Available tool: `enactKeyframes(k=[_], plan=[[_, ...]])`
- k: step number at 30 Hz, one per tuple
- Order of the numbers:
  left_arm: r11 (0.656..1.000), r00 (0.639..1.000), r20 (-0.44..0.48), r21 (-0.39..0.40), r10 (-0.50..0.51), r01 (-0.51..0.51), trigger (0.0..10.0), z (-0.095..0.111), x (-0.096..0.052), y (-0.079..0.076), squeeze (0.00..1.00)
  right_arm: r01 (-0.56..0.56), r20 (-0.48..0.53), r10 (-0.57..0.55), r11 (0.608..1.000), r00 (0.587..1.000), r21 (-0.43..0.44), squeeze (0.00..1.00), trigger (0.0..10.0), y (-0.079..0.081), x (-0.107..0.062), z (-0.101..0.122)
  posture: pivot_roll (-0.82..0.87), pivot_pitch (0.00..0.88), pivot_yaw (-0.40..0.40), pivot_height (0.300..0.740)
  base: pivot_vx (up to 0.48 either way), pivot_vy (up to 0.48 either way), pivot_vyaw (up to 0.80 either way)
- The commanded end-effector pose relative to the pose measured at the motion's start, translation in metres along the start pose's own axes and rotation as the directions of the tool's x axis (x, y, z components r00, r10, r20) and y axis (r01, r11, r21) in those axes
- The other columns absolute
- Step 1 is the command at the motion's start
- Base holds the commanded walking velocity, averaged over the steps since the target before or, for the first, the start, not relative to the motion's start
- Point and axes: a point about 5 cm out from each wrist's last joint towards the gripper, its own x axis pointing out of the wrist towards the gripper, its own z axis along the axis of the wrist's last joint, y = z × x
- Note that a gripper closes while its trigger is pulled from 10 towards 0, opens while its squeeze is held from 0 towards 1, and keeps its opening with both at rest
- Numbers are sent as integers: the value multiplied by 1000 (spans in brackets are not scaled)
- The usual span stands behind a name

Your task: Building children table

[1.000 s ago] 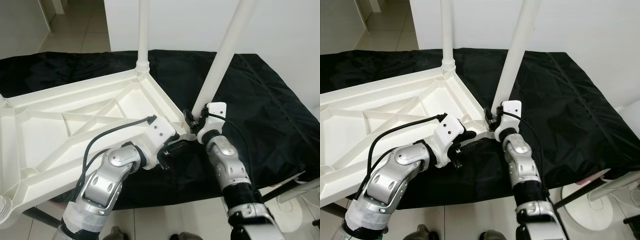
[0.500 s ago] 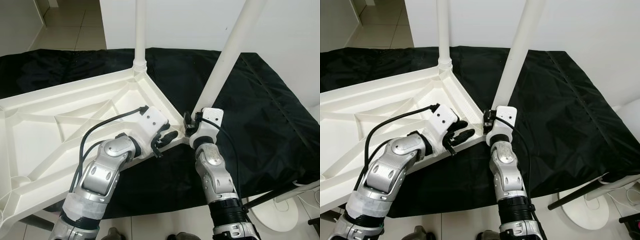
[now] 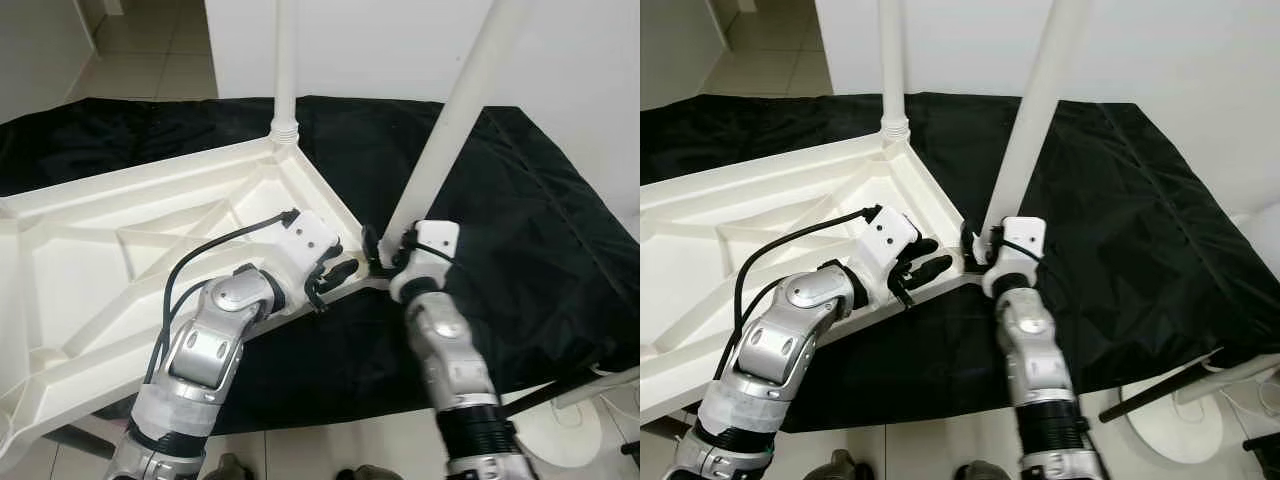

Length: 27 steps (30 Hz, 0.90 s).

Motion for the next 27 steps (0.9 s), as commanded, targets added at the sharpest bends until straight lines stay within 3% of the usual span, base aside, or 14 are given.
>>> enactKeyframes(k=[1,2,10,14,27], plan=[[987,987,-14,7,161,-161,10000,-4,1,7,0,-27,-9,27,1000,1000,17,824,10000,1,0,-2,-60,0,-24,740,0,0,0],[987,987,-14,6,159,-159,10000,-3,1,7,0,-58,-11,59,998,998,14,0,10000,0,0,-1,-63,0,-22,740,0,0,0],[995,995,4,-5,102,-102,10000,-1,4,-3,0,-258,-32,257,965,966,-51,0,10000,-17,3,2,-66,0,-19,740,0,0,0],[1000,1000,-5,-15,13,-13,10000,-3,5,-16,0,-436,-58,432,894,900,-104,0,10000,-23,9,6,-61,0,-16,740,0,0,0],[1000,1000,-9,-8,25,-25,10000,-1,7,-15,0,-538,-125,524,832,843,-136,0,10000,-35,27,7,-55,0,-13,740,0,0,0]])
